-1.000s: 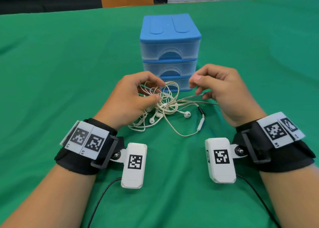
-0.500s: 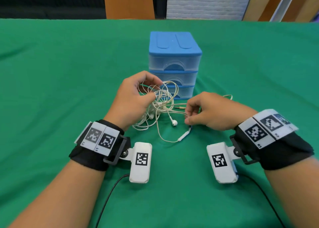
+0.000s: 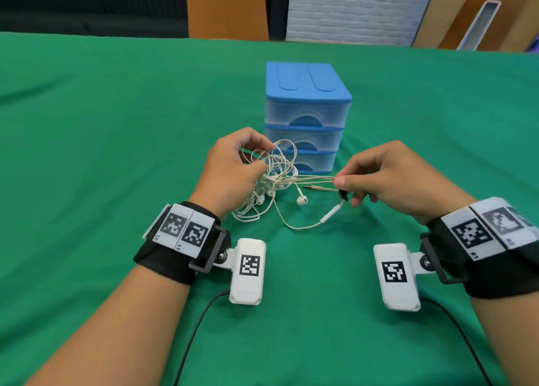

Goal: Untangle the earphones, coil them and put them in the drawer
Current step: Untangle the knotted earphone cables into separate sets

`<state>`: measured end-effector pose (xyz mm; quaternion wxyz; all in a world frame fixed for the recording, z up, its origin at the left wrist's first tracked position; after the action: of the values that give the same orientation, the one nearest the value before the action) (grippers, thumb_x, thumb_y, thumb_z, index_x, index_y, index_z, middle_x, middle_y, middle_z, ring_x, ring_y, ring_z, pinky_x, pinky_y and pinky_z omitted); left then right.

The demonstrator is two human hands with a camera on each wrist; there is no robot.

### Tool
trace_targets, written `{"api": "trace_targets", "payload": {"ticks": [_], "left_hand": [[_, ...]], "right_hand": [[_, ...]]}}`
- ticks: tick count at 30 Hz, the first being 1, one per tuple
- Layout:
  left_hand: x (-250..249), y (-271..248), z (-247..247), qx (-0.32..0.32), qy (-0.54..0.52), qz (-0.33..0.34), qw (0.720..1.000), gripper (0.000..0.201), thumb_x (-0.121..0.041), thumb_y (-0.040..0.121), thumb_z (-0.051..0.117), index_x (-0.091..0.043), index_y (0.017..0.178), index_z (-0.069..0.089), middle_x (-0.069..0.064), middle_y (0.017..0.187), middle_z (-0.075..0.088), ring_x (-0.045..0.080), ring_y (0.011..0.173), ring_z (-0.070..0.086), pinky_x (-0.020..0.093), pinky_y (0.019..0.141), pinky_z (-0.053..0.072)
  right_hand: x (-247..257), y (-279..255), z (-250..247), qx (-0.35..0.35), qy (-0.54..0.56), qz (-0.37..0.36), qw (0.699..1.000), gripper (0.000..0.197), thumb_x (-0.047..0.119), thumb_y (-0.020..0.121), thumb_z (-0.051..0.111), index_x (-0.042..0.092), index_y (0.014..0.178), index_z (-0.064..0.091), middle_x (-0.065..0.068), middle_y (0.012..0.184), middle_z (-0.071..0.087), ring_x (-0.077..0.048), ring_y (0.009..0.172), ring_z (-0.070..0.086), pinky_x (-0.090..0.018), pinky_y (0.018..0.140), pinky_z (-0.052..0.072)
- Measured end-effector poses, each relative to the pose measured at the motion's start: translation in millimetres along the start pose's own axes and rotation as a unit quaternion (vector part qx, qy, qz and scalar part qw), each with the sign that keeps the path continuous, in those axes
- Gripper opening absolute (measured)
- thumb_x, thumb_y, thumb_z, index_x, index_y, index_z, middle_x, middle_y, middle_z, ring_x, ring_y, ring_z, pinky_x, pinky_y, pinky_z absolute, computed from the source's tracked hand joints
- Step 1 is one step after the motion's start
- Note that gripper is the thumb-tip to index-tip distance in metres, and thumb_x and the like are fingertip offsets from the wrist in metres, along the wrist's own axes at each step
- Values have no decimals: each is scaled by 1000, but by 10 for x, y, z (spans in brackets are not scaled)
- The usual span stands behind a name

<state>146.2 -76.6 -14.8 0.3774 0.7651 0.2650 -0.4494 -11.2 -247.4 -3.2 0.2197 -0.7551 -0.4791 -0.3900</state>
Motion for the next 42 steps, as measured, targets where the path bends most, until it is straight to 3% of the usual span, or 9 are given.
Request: {"api": "trace_targets", "payload": {"ticks": [8,15,18,21,23,28,31,36,42], "left_hand": [[76,8,30,15,-11,-30,999,32,9,80,61,-19,92,70,-6,93,69,8,60,48,21,57,44],[86,0,108,71,19,-34,997,37,7,81,59,-25,96,71,-9,102,67,11,66,46,18,54,43],[106,-38,235,153,62,-34,986,34,-6,84,68,-33,105,69,-6,118,63,8,80,54,19,73,46],[149,-125,388,244,117,-29,962,36,-23,86,76,-36,118,64,-3,129,58,9,113,55,23,96,40],[153,-141,414,253,130,-21,958,36,-23,87,77,-32,120,64,-3,128,59,6,111,55,25,100,40],[171,-142,401,256,148,-15,955,27,-25,86,77,-32,111,67,-2,115,63,9,88,59,28,87,47],[182,-136,387,247,154,-26,956,15,-25,86,77,-28,98,67,-3,108,62,12,81,60,33,85,49],[143,-90,325,205,173,-1,963,13,-24,91,71,-20,84,61,-9,80,62,-2,57,49,21,56,35],[93,-110,329,208,188,-3,960,20,-33,94,65,-18,82,61,-6,80,60,-2,59,47,24,58,34]], "right_hand": [[43,11,-190,-102,91,7,991,16,6,91,65,11,75,65,-8,74,70,-15,53,58,-21,48,37],[119,60,-43,-60,166,-7,984,11,6,97,58,11,88,58,-4,61,60,-16,56,41,-23,50,29],[159,71,2,-51,177,-20,983,10,4,96,60,10,88,60,-4,63,55,-12,56,44,-17,49,32],[202,84,80,-40,152,-38,987,4,3,95,62,4,91,65,-4,65,58,-8,55,51,-11,54,38],[211,98,182,-26,117,-44,992,6,5,94,65,0,91,67,-5,66,61,-13,60,54,-17,60,40],[267,154,272,-29,85,-59,994,9,8,95,63,5,88,69,-9,69,57,-16,61,45,-24,57,37],[359,166,33,-139,100,-109,979,12,14,95,63,15,84,66,6,64,55,0,49,38,-18,52,33],[532,54,-439,-292,136,-183,929,12,21,93,59,24,81,62,21,56,53,1,50,42,-20,54,34],[505,42,-519,-302,135,-175,927,13,23,91,60,26,78,63,20,56,53,0,48,39,-20,52,32]]}}
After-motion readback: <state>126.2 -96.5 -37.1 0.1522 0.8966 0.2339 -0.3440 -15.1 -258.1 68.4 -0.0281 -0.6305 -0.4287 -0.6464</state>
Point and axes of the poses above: each hand's wrist, its own y-axis towards the middle knuckle, its own z-axis out of the palm, x = y × z, the point moved 8 cm from there along y, towards the middle knuckle
